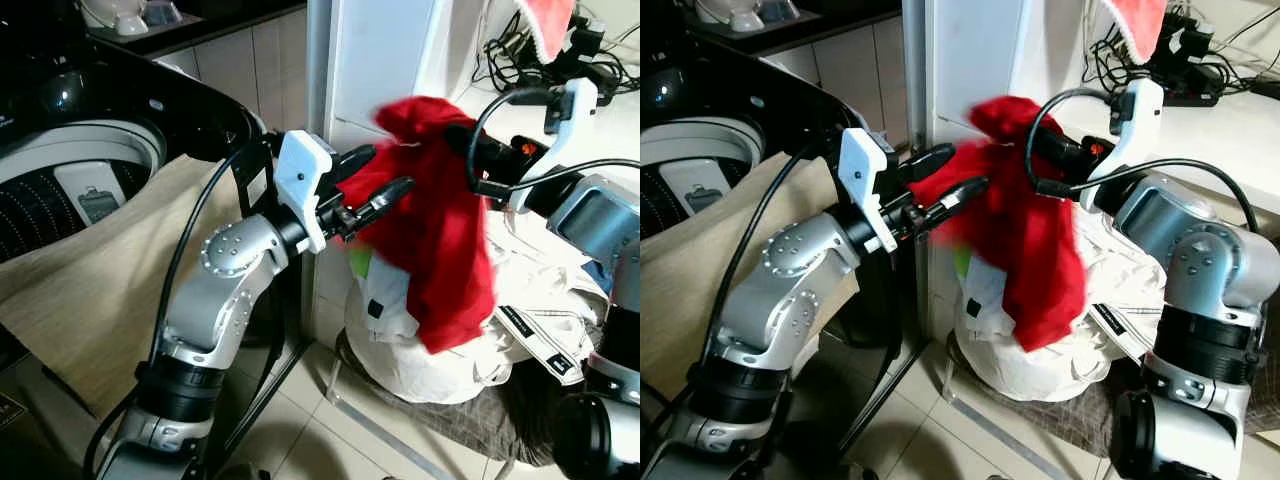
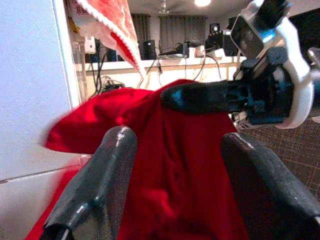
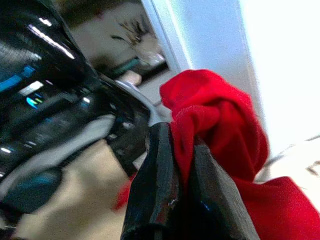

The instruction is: Clothes washing

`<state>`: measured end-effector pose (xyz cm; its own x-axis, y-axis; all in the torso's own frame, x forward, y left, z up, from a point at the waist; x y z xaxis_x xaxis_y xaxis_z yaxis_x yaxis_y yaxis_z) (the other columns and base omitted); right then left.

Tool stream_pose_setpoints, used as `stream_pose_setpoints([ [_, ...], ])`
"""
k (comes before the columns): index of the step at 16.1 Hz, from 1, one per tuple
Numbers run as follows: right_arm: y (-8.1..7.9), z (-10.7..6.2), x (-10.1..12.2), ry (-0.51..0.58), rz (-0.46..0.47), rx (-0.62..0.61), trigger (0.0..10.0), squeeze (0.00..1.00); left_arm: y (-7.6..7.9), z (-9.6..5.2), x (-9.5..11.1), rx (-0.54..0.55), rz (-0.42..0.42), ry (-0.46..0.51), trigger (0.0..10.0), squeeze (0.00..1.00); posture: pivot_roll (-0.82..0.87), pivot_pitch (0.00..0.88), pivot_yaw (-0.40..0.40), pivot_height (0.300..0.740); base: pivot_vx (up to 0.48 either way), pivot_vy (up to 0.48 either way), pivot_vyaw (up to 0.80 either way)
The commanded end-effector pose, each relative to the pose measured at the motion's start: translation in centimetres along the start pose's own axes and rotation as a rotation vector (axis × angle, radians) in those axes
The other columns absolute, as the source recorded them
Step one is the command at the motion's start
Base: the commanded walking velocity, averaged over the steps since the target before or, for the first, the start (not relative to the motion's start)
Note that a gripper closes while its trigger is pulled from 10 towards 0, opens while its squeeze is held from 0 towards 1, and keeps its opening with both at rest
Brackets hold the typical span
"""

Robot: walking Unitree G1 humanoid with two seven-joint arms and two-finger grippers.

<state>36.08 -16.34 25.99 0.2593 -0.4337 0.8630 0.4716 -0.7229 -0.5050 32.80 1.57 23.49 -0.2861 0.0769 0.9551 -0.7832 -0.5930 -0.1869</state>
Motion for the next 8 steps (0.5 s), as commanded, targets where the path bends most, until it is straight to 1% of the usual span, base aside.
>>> stream_pose_setpoints([
  [1, -1.6, -0.2, 1.4, 0.044, 0.022, 0.062, 0.0, 0.0, 0.5, 0.7, 0.1, -0.026, 0.006, 0.004, 10.0, 1.0, -0.14, 0.0, -0.01, 0.74, 0.0, 0.0, 0.0],
  [3, -3.4, -0.4, 1.5, 0.057, 0.07, 0.161, 0.0, 0.0, 0.8, 1.2, -0.3, -0.019, 0.032, -0.002, 10.0, 1.0, -0.14, 0.0, -0.012, 0.74, 0.0, 0.0, 0.0],
  [4, -4.3, -0.5, 1.4, 0.05, 0.061, 0.199, 0.0, 0.0, 0.8, 1.5, -0.5, -0.007, 0.06, -0.01, 10.0, 0.89, -0.14, 0.0, -0.012, 0.74, 0.0, 0.0, 0.0],
  [5, -4.5, -0.5, 1.3, 0.045, 0.058, 0.206, 0.0, 0.0, 0.7, 1.6, -0.6, -0.003, 0.069, -0.013, 10.0, 0.89, -0.14, 0.0, -0.012, 0.74, 0.0, 0.0, 0.0],
  [6, -5.1, -0.5, 1.2, 0.037, 0.065, 0.223, 0.0, 0.0, 1.1, 1.9, -0.9, -0.007, 0.092, -0.021, 10.0, 0.0, -0.14, 0.0, -0.015, 0.74, 0.0, 0.0, 0.0],
  [8, -5.3, -0.6, 1.2, 0.033, 0.073, 0.229, 0.0, 0.0, 1.4, 2.1, -1.0, -0.016, 0.088, -0.018, 10.0, 0.0, -0.14, 0.0, -0.015, 0.74, 0.0, 0.0, 0.0],
])
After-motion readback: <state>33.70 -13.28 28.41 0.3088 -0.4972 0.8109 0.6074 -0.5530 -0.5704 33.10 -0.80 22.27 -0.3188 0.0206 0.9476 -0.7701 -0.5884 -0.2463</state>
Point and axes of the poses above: a point about 5 cm out from each wrist's last joint towards the gripper, its own z axis pointing out of the wrist towards the gripper, its own x axis along the axis of the wrist's last joint, y = z × x, the point moved 5 cm from there along z, pointing out of the wrist towards the gripper, and after that the axes turned 5 degrees about z, right-handed, at the moved point
